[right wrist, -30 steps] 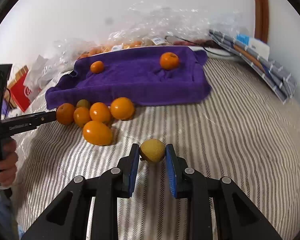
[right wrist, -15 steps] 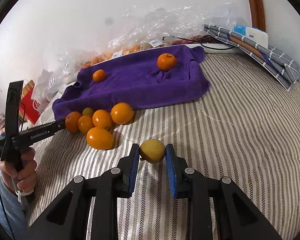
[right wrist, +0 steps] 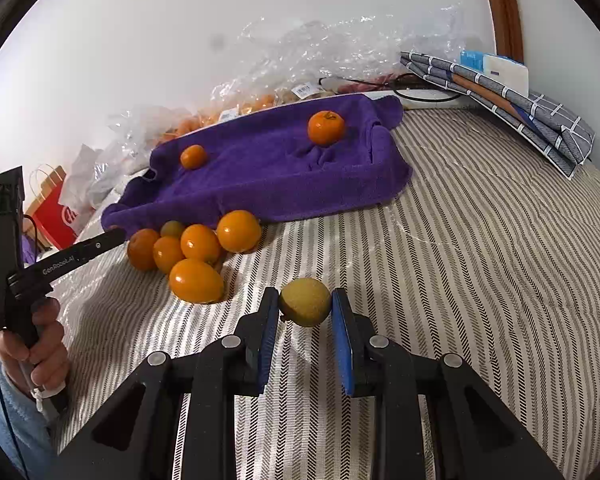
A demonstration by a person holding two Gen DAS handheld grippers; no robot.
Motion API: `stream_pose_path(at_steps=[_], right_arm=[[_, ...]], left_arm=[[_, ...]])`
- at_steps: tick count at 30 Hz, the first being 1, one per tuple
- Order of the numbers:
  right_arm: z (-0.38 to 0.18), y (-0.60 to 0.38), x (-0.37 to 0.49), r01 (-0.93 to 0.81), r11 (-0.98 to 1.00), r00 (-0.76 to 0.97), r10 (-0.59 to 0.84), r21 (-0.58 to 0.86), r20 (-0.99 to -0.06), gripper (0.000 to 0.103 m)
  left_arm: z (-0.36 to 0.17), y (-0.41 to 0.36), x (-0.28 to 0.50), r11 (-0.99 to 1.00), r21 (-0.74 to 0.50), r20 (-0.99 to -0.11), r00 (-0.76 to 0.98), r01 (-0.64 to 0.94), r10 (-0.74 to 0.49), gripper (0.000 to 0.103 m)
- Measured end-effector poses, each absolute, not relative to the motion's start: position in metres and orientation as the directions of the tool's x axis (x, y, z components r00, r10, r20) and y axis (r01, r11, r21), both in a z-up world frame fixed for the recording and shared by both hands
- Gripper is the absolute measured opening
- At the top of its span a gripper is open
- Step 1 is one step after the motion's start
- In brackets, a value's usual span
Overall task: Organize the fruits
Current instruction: 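Lift the red apple with the left tool while the right tool carries the yellow fruit over the towel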
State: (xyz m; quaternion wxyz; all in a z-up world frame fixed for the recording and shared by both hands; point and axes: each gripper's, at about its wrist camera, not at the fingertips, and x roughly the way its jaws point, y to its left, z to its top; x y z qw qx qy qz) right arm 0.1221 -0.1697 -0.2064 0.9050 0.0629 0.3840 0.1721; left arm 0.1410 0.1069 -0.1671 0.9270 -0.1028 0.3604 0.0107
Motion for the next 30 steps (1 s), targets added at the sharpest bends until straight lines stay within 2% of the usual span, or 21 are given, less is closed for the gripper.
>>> stream_pose_path(at_steps=[14, 19, 23, 30], right_arm=[[-0.203, -0.181, 0.119, -0.278, 0.906, 0.651, 0.423, 0.320, -0.630, 0.027], [-0.199, -0.181, 0.117, -0.240, 0.944, 0.673, 0.330, 0.227, -0.662, 0.027], [-0.187, -0.189, 0.115, -0.245, 0.926, 0.667, 0.376, 0.287, -0.643, 0.027], [-0.170, -0.191, 0.107, -0.204, 0.948, 0.707, 0.315, 0.244, -0.634, 0.027]], left_arm=[[-0.165, 0.104, 0.138, 0.976, -0.204, -0.663, 0.744, -0.074, -0.082, 0.024], [-0.160, 0.100, 0.134, 0.976, -0.208, -0.649, 0.755, -0.058, -0.094, 0.024], [-0.156, 0.101, 0.130, 0.976, -0.211, -0.635, 0.766, -0.053, -0.096, 0.024], [-0.157, 0.107, 0.131, 0.974, -0.208, -0.639, 0.766, -0.090, -0.066, 0.024]])
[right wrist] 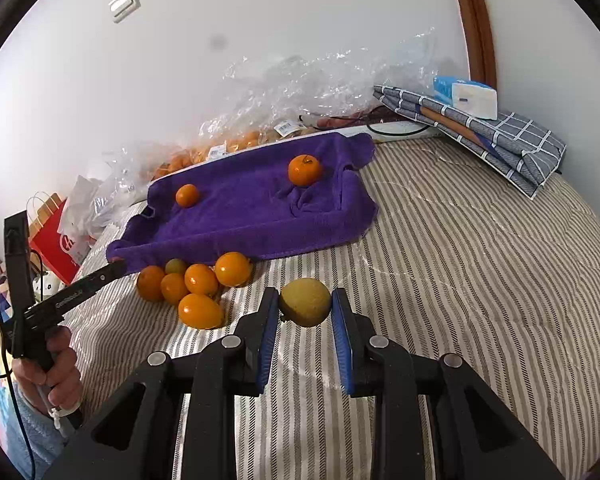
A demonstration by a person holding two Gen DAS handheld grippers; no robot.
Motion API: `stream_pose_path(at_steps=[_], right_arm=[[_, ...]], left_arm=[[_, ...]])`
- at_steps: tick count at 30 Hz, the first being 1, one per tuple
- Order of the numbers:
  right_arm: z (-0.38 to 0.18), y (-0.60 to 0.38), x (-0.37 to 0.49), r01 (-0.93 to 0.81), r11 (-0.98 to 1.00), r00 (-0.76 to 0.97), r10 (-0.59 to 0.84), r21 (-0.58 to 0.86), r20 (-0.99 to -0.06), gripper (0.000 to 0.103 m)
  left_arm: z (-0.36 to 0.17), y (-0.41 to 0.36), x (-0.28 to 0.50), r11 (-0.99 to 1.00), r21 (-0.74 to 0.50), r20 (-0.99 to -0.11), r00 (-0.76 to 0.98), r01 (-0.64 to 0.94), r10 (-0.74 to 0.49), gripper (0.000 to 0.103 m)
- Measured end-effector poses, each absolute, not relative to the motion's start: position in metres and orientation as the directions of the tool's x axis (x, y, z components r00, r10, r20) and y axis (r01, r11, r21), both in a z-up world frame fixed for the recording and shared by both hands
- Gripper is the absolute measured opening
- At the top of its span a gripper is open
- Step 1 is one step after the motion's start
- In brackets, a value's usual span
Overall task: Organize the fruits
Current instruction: 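Lift the red apple with the left tool while the right tool carries the yellow fruit over the towel, then lower and open the left tool on the towel while the right tool releases the yellow fruit there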
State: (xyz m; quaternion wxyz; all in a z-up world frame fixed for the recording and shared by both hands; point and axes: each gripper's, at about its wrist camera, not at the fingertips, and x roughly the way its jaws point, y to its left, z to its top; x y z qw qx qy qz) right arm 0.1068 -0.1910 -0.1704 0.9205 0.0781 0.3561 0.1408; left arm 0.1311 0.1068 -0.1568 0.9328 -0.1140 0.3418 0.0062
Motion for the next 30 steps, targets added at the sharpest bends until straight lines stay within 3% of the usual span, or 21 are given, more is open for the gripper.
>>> stream_pose_path(at_steps=[15, 30], right_arm=[[-0.121, -0.163, 0.125, -0.262, 0.950, 0.747, 0.310, 0.169, -0.588, 0.027], [-0.099, -0.139, 0.211, -0.302, 0.943, 0.770, 0.328, 0.140, -0.546, 0.027]], left_arm=[[-0.095, 0.113, 0.122, 0.973, -0.194, -0.596, 0.803, -0.121, -0.019, 0.024], [-0.061, 0.112, 0.211, 0.964, -0.222, -0.533, 0.846, -0.147, 0.006, 0.024]])
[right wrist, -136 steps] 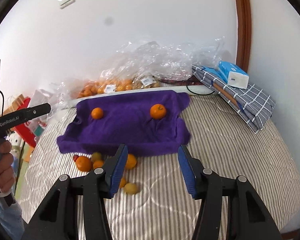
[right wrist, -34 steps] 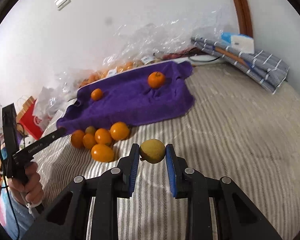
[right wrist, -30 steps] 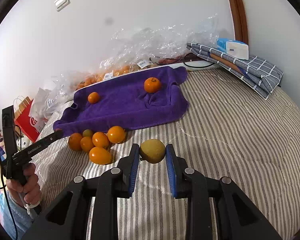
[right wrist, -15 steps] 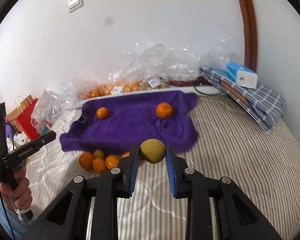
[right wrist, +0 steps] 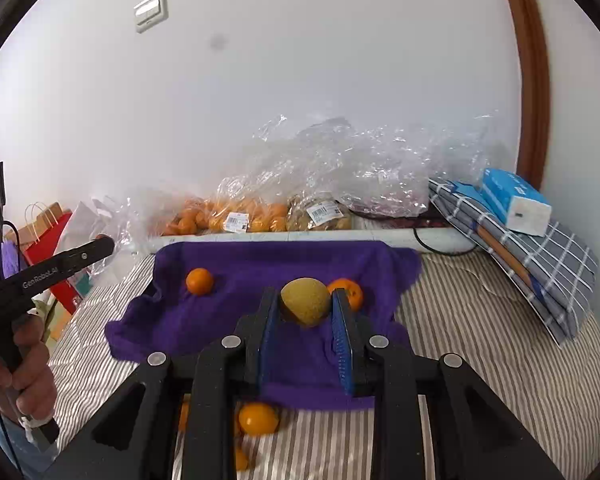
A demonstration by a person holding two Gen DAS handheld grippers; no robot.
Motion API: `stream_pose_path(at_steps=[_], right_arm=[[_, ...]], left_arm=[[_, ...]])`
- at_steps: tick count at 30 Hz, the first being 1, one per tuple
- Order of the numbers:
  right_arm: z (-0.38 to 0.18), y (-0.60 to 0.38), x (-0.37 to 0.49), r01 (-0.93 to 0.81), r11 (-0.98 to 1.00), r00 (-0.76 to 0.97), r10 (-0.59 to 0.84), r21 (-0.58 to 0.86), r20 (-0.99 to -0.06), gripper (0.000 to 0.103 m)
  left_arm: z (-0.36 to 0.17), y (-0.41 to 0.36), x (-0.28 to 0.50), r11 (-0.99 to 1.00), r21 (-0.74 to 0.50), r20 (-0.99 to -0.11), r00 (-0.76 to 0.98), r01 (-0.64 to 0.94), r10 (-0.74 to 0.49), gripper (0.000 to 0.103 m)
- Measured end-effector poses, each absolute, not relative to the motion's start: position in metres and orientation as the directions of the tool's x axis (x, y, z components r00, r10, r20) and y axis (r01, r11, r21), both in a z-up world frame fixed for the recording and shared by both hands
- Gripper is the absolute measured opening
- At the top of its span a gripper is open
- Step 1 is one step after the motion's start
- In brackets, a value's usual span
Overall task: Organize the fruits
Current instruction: 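Lower and open the left tool on the towel while the right tool releases the yellow fruit there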
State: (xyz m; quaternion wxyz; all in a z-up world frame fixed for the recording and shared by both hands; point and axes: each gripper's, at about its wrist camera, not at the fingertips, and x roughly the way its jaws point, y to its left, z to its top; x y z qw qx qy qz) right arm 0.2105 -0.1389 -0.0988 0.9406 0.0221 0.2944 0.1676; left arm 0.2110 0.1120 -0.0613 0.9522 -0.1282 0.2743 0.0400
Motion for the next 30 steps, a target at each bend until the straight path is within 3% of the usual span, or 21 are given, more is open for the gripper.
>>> stream_pose_path(at_steps=[10, 30], right_arm=[[-0.147, -0.145, 0.254, -0.254, 0.945, 0.744, 0.327, 0.206, -0.582, 0.027], [-0.188, -0.127, 0.271, -0.242, 0.963, 0.690, 0.256, 0.117, -0.678, 0.027]], left_arm=[[-0.114, 0.115, 0.236, 0.959, -0.244, -0.573, 0.820, -0.143, -0.023, 0.024], [-0.152, 0.122, 0.260, 0.954, -0.258, -0.686, 0.724, -0.153, -0.069, 0.024]])
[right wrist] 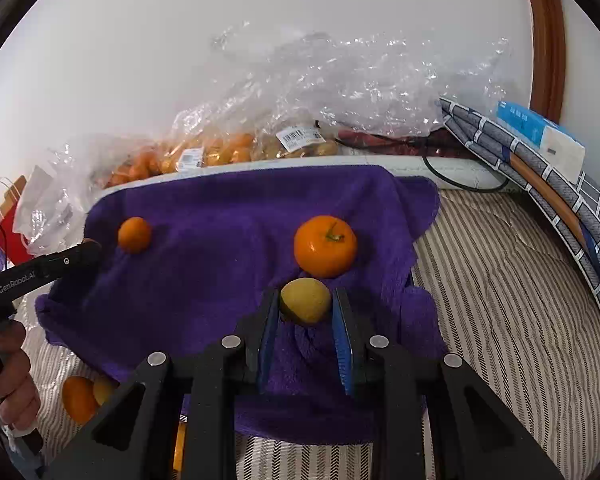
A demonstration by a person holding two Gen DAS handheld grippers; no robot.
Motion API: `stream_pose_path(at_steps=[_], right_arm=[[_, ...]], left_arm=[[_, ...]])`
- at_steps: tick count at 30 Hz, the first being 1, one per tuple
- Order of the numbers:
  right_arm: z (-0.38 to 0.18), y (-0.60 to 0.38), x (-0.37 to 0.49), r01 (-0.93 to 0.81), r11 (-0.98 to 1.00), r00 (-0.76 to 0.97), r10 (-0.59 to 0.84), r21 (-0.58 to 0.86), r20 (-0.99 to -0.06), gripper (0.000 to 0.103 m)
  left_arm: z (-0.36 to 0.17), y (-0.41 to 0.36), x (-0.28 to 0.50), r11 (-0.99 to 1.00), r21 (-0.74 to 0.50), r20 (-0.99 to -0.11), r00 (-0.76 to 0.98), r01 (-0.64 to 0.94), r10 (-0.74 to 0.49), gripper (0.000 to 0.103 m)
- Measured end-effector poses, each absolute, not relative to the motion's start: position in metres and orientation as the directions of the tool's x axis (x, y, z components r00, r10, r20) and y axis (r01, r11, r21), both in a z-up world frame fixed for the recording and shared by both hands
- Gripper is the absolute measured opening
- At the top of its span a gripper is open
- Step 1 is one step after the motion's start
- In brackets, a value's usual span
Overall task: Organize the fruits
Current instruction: 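Lower and open the left tool on the towel while the right tool releases the yellow fruit there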
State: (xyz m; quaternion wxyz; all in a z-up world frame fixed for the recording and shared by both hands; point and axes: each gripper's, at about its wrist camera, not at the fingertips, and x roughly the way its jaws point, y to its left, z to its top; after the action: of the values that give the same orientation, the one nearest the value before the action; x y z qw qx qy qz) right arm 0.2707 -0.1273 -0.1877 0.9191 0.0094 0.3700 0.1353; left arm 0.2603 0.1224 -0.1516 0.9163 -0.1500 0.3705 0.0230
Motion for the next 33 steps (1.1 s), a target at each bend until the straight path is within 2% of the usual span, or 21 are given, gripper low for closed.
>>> stream_pose_path(at_steps=[14, 16, 25, 33], right_arm=[[-0.200, -0.129, 0.281, -0.192, 0.976, 0.676, 0.205, 0.100, -0.708, 0.027], [-0.199, -0.130, 0.282, -0.187, 0.976, 0.678, 0.210, 0.111, -0.704, 0.033], [-0.190, -0.132, 0.278, -0.181, 0.977, 0.701, 0.208, 0.111, -0.682, 0.047], [-0.183, -0.134, 0.272, -0.173, 0.980, 0.723, 0.194, 0.098, -0.663, 0.047]], left_arm=[[-0.164, 0.117, 0.266, 0.959, -0.238, -0.713, 0.698, -0.156, -0.064, 0.024], [-0.165, 0.116, 0.266, 0.962, -0.221, -0.713, 0.700, -0.157, -0.050, 0.024], [-0.168, 0.112, 0.268, 0.969, -0.197, -0.723, 0.689, -0.150, -0.040, 0.024], [-0.170, 0.112, 0.268, 0.969, -0.195, -0.729, 0.683, -0.151, -0.040, 0.024]])
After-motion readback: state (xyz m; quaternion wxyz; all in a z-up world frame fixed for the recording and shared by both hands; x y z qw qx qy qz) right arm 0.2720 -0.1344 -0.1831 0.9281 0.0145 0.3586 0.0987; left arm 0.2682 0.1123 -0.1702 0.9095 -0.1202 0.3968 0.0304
